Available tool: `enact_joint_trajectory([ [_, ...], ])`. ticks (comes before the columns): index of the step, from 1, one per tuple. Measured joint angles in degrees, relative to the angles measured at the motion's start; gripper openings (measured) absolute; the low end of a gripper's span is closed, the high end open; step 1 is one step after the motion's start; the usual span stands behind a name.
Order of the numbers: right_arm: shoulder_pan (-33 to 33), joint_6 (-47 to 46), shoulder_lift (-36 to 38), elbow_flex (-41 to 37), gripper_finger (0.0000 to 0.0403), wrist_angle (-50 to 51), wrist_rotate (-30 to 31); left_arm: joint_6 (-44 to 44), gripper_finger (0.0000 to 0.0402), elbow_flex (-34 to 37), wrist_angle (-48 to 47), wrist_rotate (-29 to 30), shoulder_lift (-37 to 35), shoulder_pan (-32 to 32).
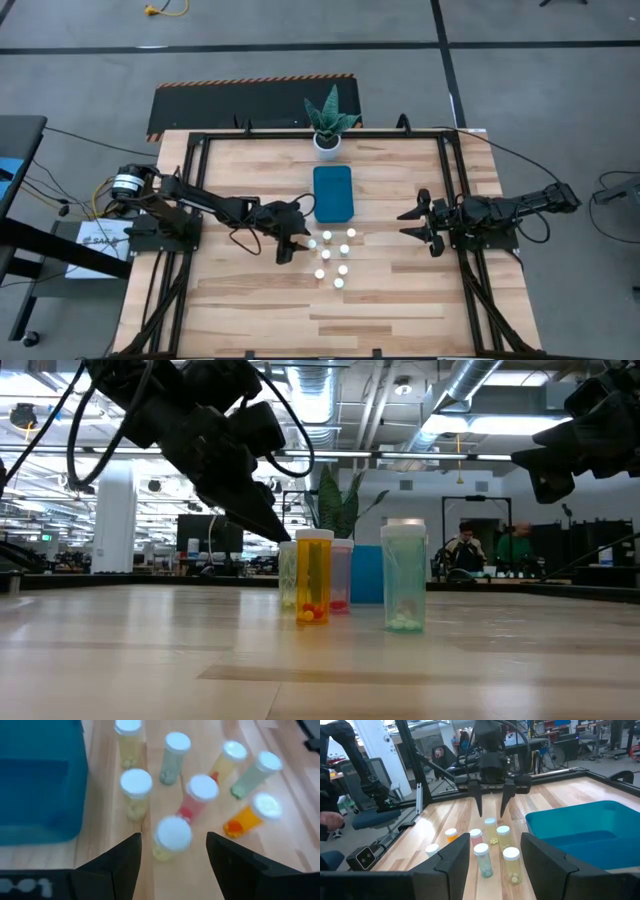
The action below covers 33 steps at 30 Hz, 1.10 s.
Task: Pick and place pill bottles into a basket
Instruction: Put the yellow pill bottle into the blue bin
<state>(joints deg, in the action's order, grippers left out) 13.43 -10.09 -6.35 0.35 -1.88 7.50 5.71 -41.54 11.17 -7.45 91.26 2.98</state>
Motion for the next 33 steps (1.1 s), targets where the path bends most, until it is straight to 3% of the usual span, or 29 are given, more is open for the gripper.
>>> enact_joint_trajectory([
  [24, 0.0, 0.0, -0.8, 0.0, 0.0171, 0.0, 0.0, 1.2, 0.0211, -5.5, -1.6, -2.3, 7.3, -0.2],
  [28, 0.0, 0.0, -0.8, 0.0, 0.0170, 0.0, 0.0, 2.3, 0.0187, -5.5, -2.3, -2.3, 7.3, -0.2],
  [33, 0.0, 0.0, -0.8, 0.0, 0.0169, 0.0, 0.0, 2.5, 0.0130, -5.5, -3.3, -2.3, 7.3, -0.2],
])
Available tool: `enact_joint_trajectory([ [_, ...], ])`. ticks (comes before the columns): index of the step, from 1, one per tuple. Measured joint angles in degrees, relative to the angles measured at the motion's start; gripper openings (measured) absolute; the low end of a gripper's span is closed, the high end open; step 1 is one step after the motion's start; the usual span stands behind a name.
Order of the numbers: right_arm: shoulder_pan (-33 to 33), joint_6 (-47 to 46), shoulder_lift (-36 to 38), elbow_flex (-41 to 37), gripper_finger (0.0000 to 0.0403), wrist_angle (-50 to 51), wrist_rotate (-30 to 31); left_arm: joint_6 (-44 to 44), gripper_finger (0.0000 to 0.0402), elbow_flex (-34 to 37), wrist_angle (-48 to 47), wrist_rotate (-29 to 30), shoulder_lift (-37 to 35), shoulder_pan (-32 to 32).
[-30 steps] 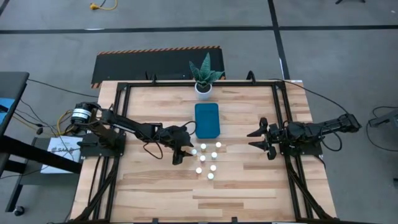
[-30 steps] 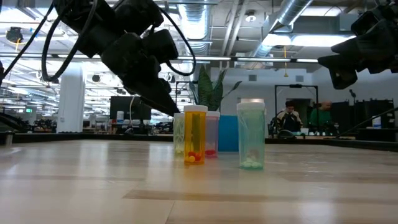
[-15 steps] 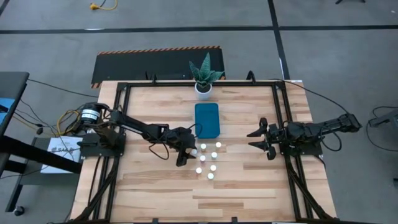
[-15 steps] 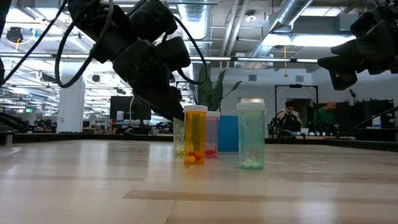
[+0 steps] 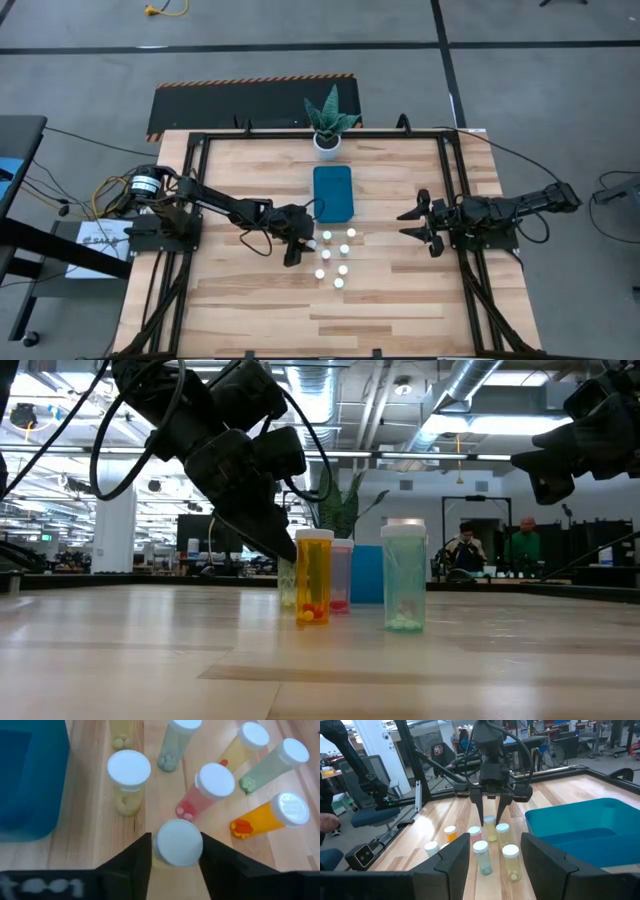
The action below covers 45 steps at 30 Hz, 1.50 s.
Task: Pick and place pill bottles into a basket
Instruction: Put the yellow pill bottle into the blue bin
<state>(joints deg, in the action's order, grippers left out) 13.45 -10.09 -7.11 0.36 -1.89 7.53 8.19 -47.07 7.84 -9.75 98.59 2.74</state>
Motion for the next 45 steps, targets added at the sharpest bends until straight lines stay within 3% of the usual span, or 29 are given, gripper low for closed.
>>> enact_joint_trajectory([
  [5, 0.0, 0.0, 0.0, 0.0, 0.0171, 0.0, 0.0, 1.6, 0.0093, 0.0, -0.1, 0.0, 0.0, 0.0],
  [14, 0.0, 0.0, 0.0, 0.0, 0.0170, 0.0, 0.0, 1.6, 0.0108, -3.7, -3.7, 1.8, 0.0, -0.6],
  [24, 0.0, 0.0, 0.0, 0.0, 0.0169, 0.0, 0.0, -7.6, 0.0103, -14.4, -19.2, 3.0, -0.1, -3.2],
  [36, 0.0, 0.0, 0.0, 0.0, 0.0169, 0.0, 0.0, -14.8, 0.0104, -23.5, -22.8, 3.5, -0.1, -10.8],
  [45, 0.0, 0.0, 0.0, 0.0, 0.0170, 0.0, 0.0, -16.0, 0.0105, -24.1, -19.2, 4.9, 1.0, -20.0],
])
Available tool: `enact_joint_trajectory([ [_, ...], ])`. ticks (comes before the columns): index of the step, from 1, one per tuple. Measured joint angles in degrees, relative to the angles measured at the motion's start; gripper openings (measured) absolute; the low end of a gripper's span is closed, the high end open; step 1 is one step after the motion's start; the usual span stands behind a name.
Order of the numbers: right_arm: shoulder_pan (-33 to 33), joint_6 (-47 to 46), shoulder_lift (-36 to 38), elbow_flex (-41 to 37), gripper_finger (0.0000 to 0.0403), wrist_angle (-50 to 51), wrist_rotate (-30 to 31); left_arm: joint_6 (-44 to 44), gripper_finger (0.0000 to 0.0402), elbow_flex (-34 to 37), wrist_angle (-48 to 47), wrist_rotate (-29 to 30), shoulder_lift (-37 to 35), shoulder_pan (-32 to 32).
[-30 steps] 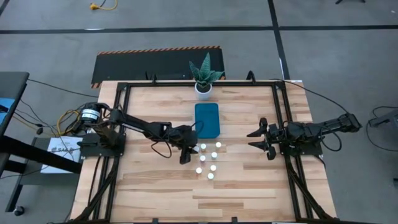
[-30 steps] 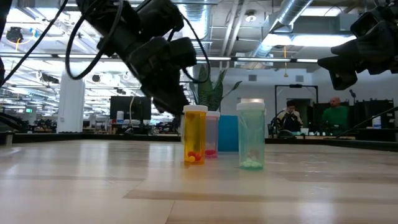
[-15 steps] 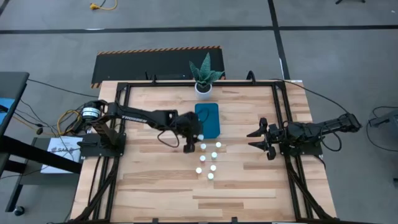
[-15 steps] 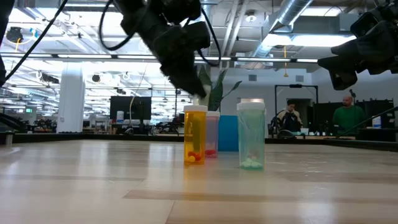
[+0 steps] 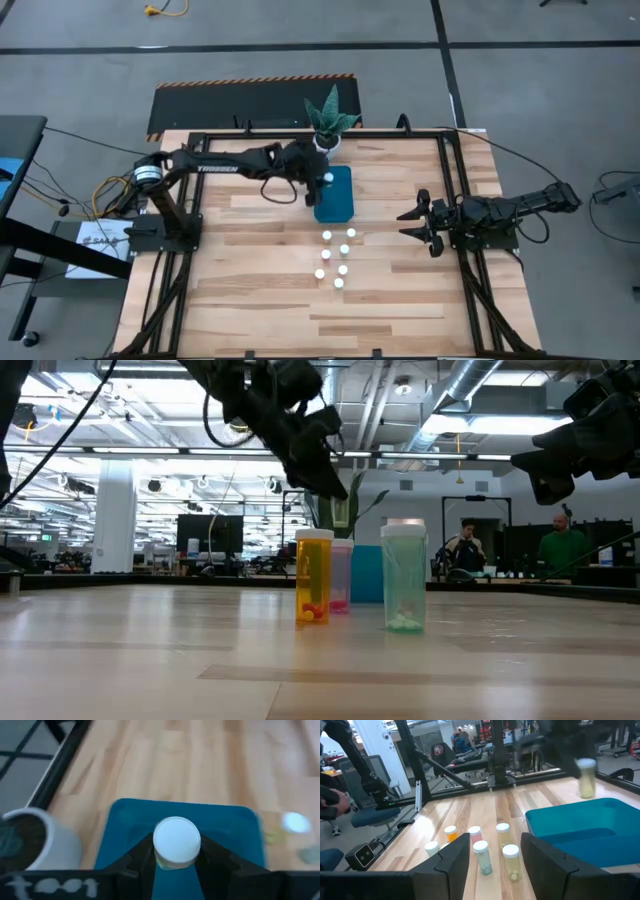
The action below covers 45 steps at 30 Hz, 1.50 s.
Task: Pick and place pill bottles into a basket
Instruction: Put the yellow pill bottle into the blue bin
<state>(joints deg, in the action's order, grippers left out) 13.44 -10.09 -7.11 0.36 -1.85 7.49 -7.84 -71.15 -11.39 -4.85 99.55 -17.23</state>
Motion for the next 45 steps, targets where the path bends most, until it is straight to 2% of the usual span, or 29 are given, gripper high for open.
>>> enact_joint_trajectory([
  [5, 0.0, 0.0, 0.0, 0.0, 0.0169, 0.0, 0.0, 1.4, 0.0105, 0.1, 1.6, -1.9, 2.5, -2.6],
  [12, 0.0, 0.0, 0.0, 0.0, 0.0171, -0.1, 0.0, 3.8, 0.0105, 0.1, 3.4, -2.8, 6.5, -2.9],
  [19, 0.0, 0.0, 0.0, 0.0, 0.0169, -0.1, 0.1, 6.2, 0.0106, 0.0, 6.4, -1.4, 9.7, -2.9],
  [35, 0.0, 0.0, 0.0, 0.0, 0.0171, -0.1, 0.1, 8.9, 0.0106, 0.1, 7.5, -1.1, 12.3, -3.2],
  [39, 0.0, 0.0, 0.0, 0.0, 0.0170, -0.1, 0.1, 8.1, 0.0106, 0.1, 9.0, 0.7, 12.3, -3.0],
  [45, 0.0, 0.0, 0.0, 0.0, 0.0170, -0.1, 0.1, 8.0, 0.0106, 0.1, 8.8, -0.8, 12.3, -3.3],
])
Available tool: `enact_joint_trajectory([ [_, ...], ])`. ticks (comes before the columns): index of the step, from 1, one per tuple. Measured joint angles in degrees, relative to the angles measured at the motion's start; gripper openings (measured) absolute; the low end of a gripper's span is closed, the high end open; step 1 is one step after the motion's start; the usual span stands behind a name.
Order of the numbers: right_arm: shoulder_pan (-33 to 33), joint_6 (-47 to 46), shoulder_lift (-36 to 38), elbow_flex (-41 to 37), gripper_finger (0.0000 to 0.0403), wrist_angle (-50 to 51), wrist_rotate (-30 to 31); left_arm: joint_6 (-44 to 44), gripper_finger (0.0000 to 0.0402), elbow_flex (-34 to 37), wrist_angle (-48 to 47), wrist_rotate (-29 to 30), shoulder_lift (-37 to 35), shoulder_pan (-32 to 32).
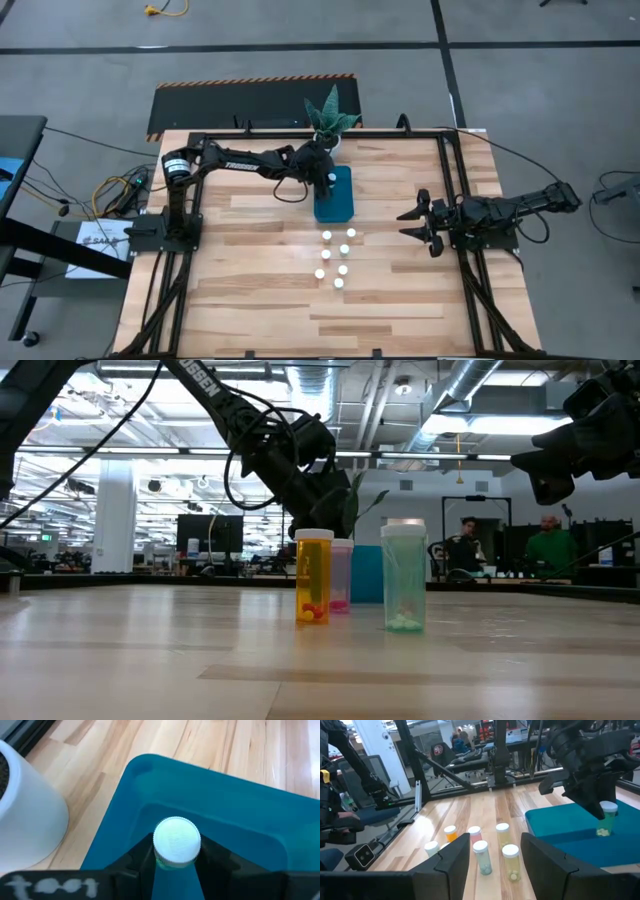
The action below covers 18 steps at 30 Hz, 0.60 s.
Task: Pick and place pill bottles into a basket
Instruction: Put the yellow pill bottle into the blue bin
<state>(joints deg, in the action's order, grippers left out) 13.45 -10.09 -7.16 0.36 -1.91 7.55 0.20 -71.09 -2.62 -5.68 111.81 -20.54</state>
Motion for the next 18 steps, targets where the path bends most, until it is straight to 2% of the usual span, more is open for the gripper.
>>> enact_joint_trajectory([
  [18, 0.0, 0.0, 0.0, 0.0, 0.0171, 0.0, 0.0, -0.2, 0.0109, 0.0, -0.9, -1.3, 0.0, -0.1],
])
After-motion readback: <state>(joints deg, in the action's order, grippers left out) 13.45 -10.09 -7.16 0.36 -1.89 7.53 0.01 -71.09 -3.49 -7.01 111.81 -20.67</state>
